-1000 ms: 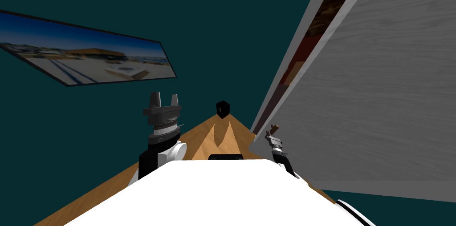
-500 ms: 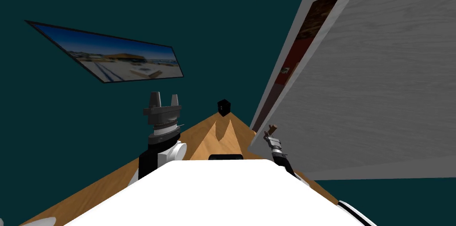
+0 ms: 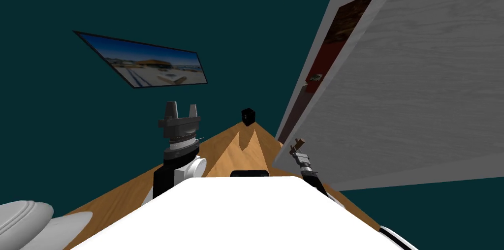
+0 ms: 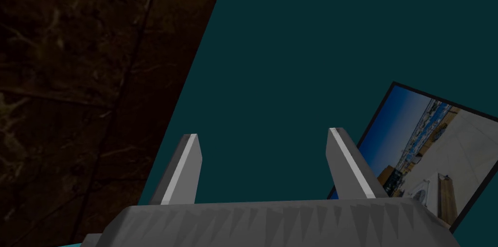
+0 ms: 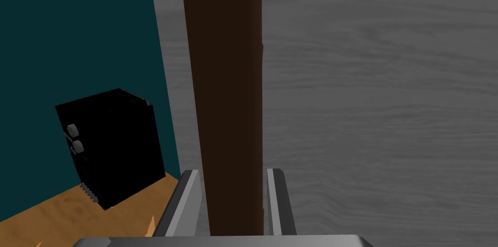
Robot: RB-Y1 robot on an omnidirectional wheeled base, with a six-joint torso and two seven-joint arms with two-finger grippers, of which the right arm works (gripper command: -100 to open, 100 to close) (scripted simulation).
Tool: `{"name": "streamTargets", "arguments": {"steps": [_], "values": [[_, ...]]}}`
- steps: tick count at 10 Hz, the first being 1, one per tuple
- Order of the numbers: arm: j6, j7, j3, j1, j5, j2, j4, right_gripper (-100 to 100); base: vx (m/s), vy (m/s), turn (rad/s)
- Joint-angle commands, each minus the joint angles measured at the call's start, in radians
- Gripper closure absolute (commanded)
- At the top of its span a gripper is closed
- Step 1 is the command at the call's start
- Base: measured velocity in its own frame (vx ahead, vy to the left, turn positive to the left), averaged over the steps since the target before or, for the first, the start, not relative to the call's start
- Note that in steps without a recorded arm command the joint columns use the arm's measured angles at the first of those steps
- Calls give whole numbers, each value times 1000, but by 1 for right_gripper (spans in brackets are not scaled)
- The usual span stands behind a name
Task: Pull the door open
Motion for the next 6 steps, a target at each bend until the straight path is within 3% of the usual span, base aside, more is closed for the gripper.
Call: {"name": "streamTargets", "arguments": {"steps": [1,2,3,6], "values": [[-22,-18,23,8,13,-12,-2,100,-225,-53,56],[-32,-27,40,14,22,-21,-8,100,-250,-66,51],[-24,-20,33,5,18,-10,0,100,-117,-22,30],[-63,-45,85,24,48,-34,-15,100,-198,-46,48]]}}
